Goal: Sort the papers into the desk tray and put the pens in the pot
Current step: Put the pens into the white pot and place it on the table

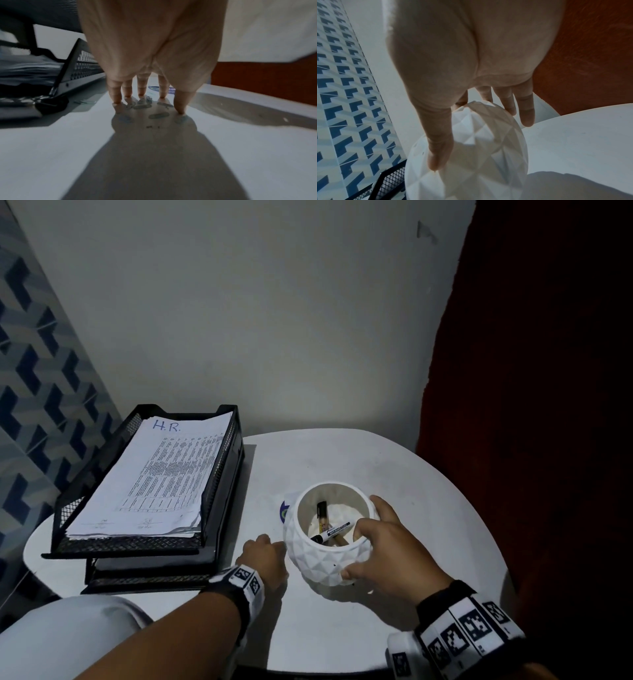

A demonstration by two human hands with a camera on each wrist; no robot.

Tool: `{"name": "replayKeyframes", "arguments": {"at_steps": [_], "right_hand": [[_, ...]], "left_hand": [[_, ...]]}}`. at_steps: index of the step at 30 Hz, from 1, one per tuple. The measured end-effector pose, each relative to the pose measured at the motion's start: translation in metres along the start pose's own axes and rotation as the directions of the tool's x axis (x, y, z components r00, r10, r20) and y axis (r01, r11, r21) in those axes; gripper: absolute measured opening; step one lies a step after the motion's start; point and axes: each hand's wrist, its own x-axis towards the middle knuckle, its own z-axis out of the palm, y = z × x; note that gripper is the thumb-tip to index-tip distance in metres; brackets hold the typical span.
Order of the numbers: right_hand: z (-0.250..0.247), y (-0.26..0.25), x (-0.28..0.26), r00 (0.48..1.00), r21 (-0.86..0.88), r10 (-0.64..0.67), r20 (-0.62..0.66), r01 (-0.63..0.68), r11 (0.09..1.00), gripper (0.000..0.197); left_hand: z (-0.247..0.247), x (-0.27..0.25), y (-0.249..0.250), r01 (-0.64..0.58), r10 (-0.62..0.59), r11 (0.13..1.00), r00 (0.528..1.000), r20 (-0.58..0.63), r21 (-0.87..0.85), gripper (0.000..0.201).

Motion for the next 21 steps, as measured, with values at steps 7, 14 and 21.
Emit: {"name": "replayKeyframes", "arguments": {"at_steps": [7,14,21], "right_hand": [[0.003,0.002,0.006,1.0,-0.011,-0.014,-0.012,0.014,1.0,0.05],[0.003,0.005,0.0,1.0,-0.011,-0.009,-0.004,0.009,1.0,0.051],[0.0,0.008,-0.002,1.0,-0.012,-0.005,-0.01,0.005,1.0,0.047]], "left_hand": [[0.009,-0.007,0.003,-0.12,0.126,0.991,0.986,-0.105,0.064,0.035],[0.005,-0.009,-0.003,0.008,-0.013,0.997,0.998,-0.063,-0.075,0.027],[-0.031,-0.011,0.006,0.06,-0.201,0.788,0.966,-0.164,-0.613,0.023]]}}
